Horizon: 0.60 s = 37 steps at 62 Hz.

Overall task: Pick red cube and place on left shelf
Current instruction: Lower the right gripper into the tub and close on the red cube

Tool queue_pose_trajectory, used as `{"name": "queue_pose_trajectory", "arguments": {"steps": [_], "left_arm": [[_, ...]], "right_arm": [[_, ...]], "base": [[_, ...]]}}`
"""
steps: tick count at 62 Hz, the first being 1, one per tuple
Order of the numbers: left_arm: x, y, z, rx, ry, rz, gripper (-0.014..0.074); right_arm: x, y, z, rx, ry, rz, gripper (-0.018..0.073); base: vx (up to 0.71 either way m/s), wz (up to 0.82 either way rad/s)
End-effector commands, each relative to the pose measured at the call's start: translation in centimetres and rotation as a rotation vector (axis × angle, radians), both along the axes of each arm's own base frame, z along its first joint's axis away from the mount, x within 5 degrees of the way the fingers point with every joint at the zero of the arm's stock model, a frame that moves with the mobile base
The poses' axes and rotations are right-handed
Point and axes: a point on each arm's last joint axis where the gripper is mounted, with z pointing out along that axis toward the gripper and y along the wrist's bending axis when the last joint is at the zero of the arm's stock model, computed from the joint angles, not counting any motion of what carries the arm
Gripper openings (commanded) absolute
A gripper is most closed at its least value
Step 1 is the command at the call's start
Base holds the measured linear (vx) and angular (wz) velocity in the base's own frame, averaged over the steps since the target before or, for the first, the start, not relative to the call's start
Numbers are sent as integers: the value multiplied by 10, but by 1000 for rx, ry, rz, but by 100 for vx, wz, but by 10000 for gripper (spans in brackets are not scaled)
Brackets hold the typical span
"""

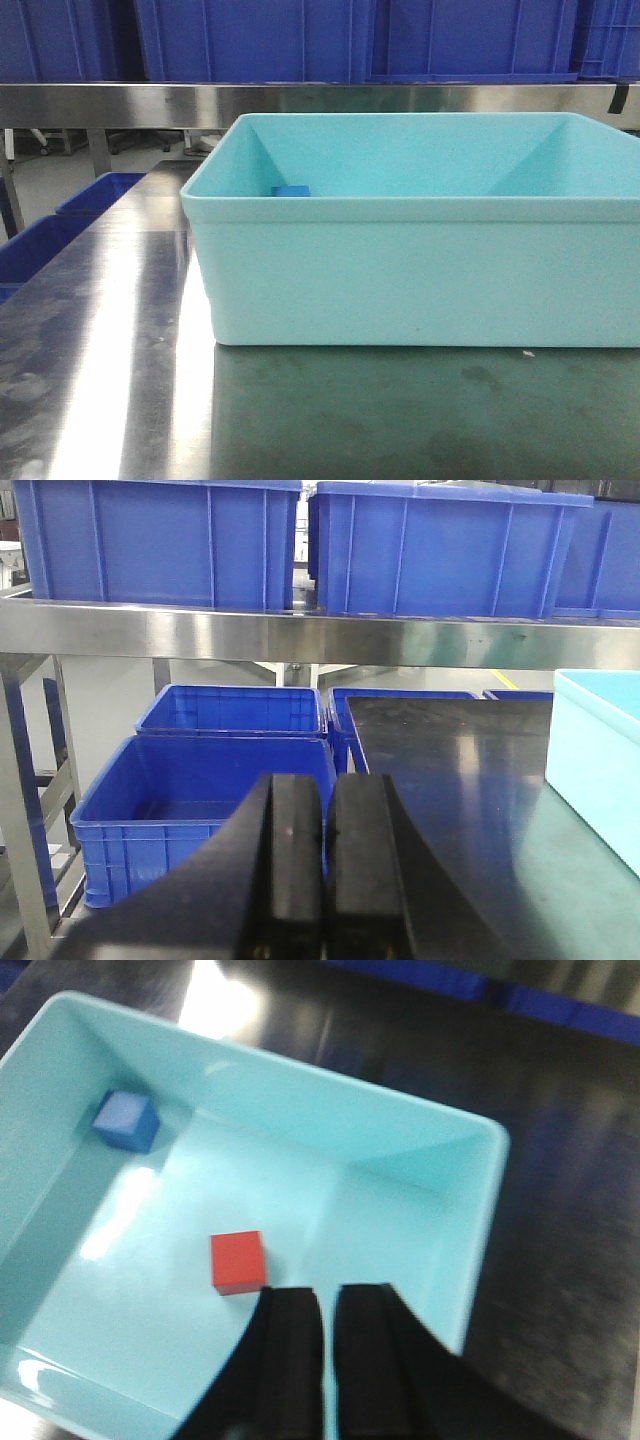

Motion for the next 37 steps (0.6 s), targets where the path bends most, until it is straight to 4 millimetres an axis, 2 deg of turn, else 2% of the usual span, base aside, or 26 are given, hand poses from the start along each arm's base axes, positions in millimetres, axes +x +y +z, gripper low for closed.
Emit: {"name": "queue_pose_trajectory", "arguments": {"steps": [1, 7, 18, 30, 37], "left_arm": [[0, 1, 0, -10, -71, 13, 101], [0, 1, 0, -10, -71, 13, 101], [0, 1, 0, -10, -71, 13, 101], [0, 1, 0, -10, -71, 13, 101], [0, 1, 0, -10, -71, 13, 101]], "right_arm": [[21, 18, 8, 14, -43, 49, 365], [42, 39, -6, -5, 23, 99, 432], [70, 70, -34, -67, 98, 190, 495], [92, 78, -72, -163, 185, 215, 582], [99, 78, -89, -224, 231, 219, 599]], "base": [[0, 0], [0, 0], [0, 0], [0, 0], [0, 0]]}}
